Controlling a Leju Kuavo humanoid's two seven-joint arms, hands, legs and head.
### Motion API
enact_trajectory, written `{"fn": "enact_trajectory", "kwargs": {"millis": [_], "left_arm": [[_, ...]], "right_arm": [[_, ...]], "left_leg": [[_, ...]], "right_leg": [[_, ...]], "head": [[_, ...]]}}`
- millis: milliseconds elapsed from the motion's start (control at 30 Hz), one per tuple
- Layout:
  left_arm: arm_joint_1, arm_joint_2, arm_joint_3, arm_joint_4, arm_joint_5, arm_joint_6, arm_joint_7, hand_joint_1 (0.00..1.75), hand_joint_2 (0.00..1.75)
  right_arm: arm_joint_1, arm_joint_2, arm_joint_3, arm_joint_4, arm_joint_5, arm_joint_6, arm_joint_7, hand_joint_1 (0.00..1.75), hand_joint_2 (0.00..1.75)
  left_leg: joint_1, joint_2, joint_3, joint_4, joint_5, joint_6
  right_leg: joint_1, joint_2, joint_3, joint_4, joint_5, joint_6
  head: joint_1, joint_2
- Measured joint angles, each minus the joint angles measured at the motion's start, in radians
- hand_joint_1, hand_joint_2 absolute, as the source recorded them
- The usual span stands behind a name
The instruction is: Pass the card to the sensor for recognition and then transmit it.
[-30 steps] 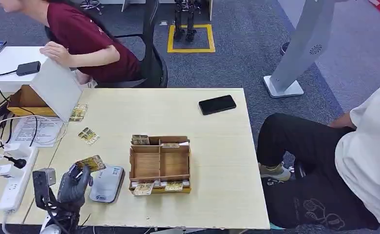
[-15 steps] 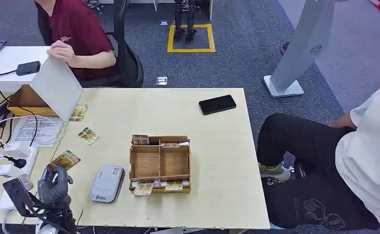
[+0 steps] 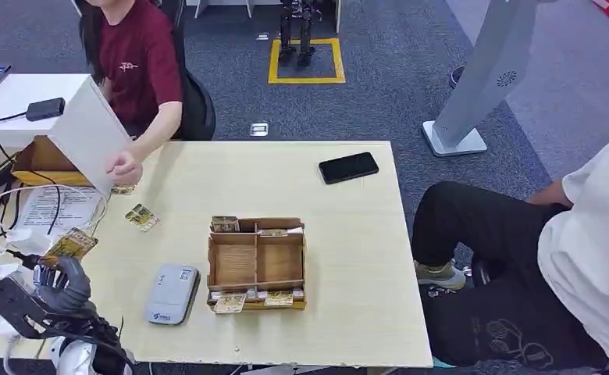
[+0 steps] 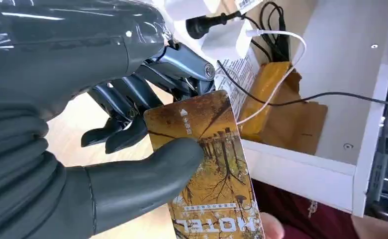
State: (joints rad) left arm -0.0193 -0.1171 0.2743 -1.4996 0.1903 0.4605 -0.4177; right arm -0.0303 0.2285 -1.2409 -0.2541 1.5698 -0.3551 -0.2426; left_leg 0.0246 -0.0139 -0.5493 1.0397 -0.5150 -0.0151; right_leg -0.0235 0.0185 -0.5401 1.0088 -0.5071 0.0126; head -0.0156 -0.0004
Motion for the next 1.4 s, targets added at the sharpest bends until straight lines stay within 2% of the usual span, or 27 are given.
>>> {"fn": "enact_trajectory", "kwargs": {"millis": [267,333,400,500,533,567,600,633,667,700,733,800,1033,1400], "left_arm": [[-0.069,-0.008,-0.017,0.055,-0.037,0.046,-0.039,1.75,1.75],[-0.082,-0.006,-0.028,0.063,0.002,0.089,-0.044,1.75,1.75],[-0.089,0.004,-0.058,0.072,0.024,0.119,-0.051,1.75,1.75],[-0.105,0.005,-0.072,0.089,0.008,0.108,-0.059,1.75,1.75],[-0.108,0.005,-0.072,0.095,0.001,0.102,-0.061,1.75,1.75],[-0.112,0.005,-0.072,0.099,-0.005,0.096,-0.062,1.75,1.75],[-0.118,0.005,-0.072,0.104,-0.01,0.094,-0.063,1.75,1.75],[-0.125,0.005,-0.074,0.109,-0.015,0.092,-0.063,1.75,1.75],[-0.132,0.005,-0.076,0.114,-0.02,0.09,-0.063,1.75,1.75],[-0.137,0.005,-0.078,0.119,-0.023,0.086,-0.063,1.75,1.75],[-0.14,0.005,-0.081,0.122,-0.024,0.085,-0.063,1.75,1.75],[-0.144,0.005,-0.085,0.13,-0.028,0.083,-0.063,1.75,1.75],[-0.151,0.005,-0.091,0.15,-0.032,0.079,-0.063,1.75,1.75],[-0.154,0.005,-0.093,0.164,-0.035,0.073,-0.063,1.75,1.75]], "right_arm": [[-0.004,0.0,0.026,0.008,0.0,-0.006,0.005,0.0,1.75],[-0.017,-0.016,0.025,-0.001,-0.067,-0.042,0.016,0.0,1.75],[-0.028,-0.037,0.05,0.011,-0.309,-0.083,0.048,0.0,1.75],[-0.019,-0.053,0.242,0.038,-0.927,-0.096,0.087,0.0,1.75],[-0.01,-0.058,0.358,0.037,-1.138,-0.096,0.092,0.0,1.75],[0.0,-0.062,0.484,0.038,-1.286,-0.095,0.097,0.0,1.75],[0.007,-0.064,0.647,0.04,-1.399,-0.095,0.097,0.0,1.75],[0.014,-0.066,0.782,0.043,-1.452,-0.095,0.098,0.0,1.75],[0.015,-0.068,0.896,0.046,-1.439,-0.094,0.099,0.0,1.75],[0.016,-0.069,0.988,0.049,-1.374,-0.094,0.099,0.0,1.75],[0.016,-0.071,1.056,0.051,-1.279,-0.094,0.1,0.0,1.75],[0.018,-0.076,1.129,0.055,-1.167,-0.095,0.1,0.0,1.75],[0.025,-0.084,1.22,0.061,-1.141,-0.094,0.106,0.0,1.75],[0.025,-0.089,1.246,0.065,-1.141,-0.093,0.106,0.0,1.75]], "left_leg": [[0.0,0.0,0.0,0.0,0.0,0.0],[-0.001,0.002,0.0,0.0,0.0,0.0],[-0.001,0.003,-0.001,0.001,0.001,0.001],[-0.001,0.0,-0.002,0.001,0.001,0.001],[-0.001,0.0,-0.003,0.001,0.001,0.001],[-0.001,0.0,-0.003,0.001,0.001,0.001],[-0.001,0.001,-0.003,0.001,0.001,0.001],[-0.001,0.002,-0.003,0.001,0.001,0.001],[-0.001,0.002,-0.003,0.001,0.001,0.001],[-0.001,0.002,-0.002,0.001,0.001,0.001],[-0.001,0.002,-0.002,0.001,0.001,0.001],[-0.001,0.002,-0.002,0.001,0.001,0.002],[-0.001,0.002,-0.003,0.001,0.001,0.002],[-0.001,0.002,-0.003,0.001,0.001,0.002]], "right_leg": [[0.0,0.0,0.0,0.0,0.0,0.0],[0.0,0.002,-0.001,0.0,0.001,0.0],[-0.001,0.003,-0.002,0.0,0.002,0.0],[-0.001,0.0,-0.001,0.0,0.002,0.0],[-0.001,0.0,-0.001,0.0,0.002,0.0],[-0.001,0.001,-0.002,0.0,0.002,0.0],[-0.001,0.002,-0.003,0.0,0.002,0.0],[-0.001,0.002,-0.004,0.0,0.002,0.0],[-0.001,0.002,-0.004,0.0,0.002,0.0],[-0.001,0.002,-0.004,0.0,0.002,0.0],[-0.001,0.002,-0.004,0.0,0.002,0.0],[-0.001,0.003,-0.004,0.0,0.002,0.0],[-0.001,0.002,-0.004,0.0,0.002,0.0],[-0.001,0.003,-0.004,0.0,0.002,0.0]], "head": [[0.0,0.0],[0.0,0.0],[-0.004,0.0],[0.0,0.0],[0.0,0.0],[0.001,0.0],[0.0,0.0],[0.0,0.0],[0.0,0.0],[-0.001,0.0],[-0.001,0.0],[-0.001,0.0],[-0.001,0.0],[-0.001,0.0]]}}
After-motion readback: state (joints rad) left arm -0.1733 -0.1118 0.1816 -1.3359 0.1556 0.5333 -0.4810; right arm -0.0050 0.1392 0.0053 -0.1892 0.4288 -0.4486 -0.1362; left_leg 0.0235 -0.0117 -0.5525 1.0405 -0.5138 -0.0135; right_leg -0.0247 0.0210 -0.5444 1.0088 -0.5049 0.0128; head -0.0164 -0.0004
